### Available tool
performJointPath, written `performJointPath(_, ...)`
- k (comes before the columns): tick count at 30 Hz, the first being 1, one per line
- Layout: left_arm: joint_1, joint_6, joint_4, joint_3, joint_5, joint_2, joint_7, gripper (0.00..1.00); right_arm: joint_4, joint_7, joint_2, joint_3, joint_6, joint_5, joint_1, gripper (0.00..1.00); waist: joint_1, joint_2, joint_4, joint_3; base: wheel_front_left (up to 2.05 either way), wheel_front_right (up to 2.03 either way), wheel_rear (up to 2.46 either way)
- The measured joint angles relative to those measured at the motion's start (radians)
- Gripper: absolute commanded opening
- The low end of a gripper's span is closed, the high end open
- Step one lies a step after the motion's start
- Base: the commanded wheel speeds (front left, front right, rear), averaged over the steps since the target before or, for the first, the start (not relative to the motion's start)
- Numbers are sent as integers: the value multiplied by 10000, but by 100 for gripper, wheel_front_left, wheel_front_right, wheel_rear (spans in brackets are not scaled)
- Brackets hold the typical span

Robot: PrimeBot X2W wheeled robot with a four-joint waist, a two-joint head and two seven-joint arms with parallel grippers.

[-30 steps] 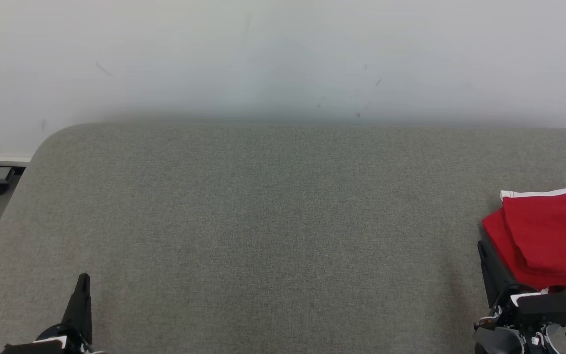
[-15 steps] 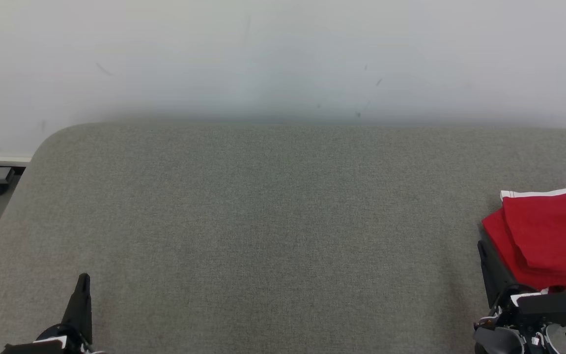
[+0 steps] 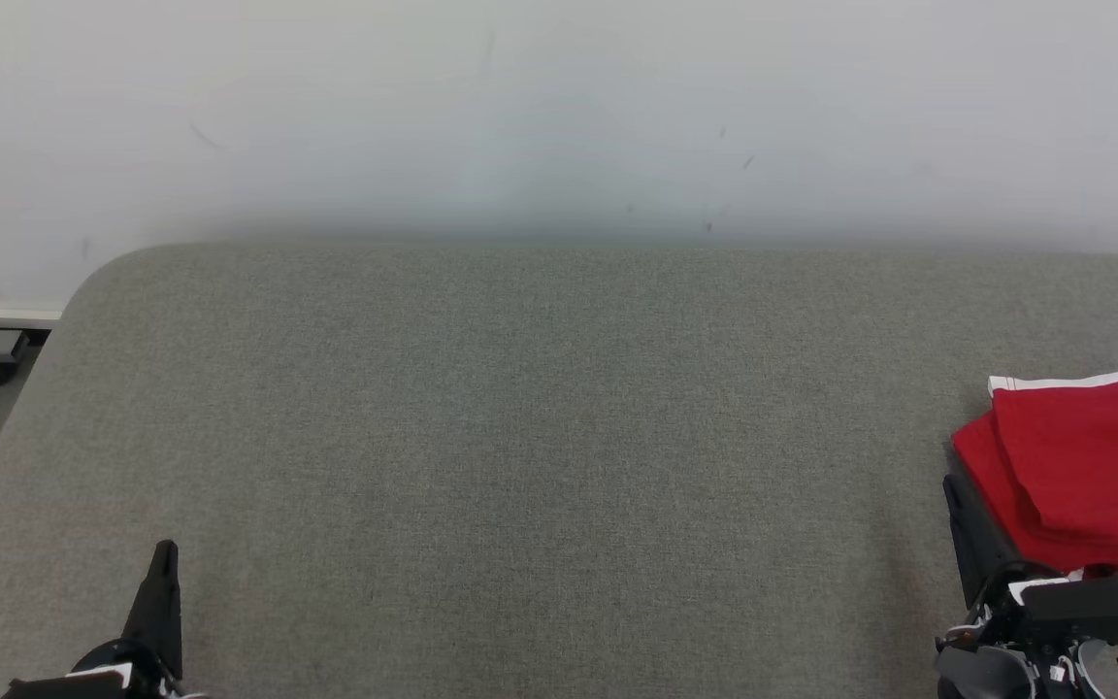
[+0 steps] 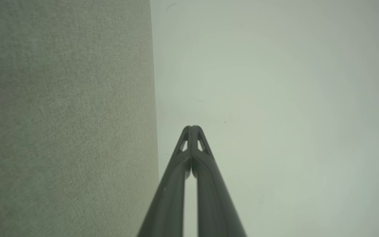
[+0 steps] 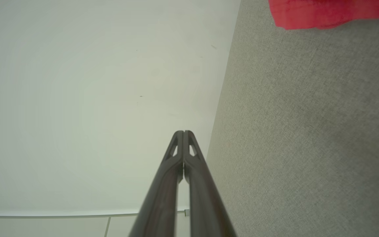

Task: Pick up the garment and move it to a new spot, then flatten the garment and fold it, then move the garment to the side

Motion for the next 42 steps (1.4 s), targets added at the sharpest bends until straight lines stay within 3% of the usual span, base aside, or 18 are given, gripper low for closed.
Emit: performJointPath(42,0,0,0,-2,0,-2,0,0,4,0,0,0,2,0,0,0,0,0,0,0,0,0,0)
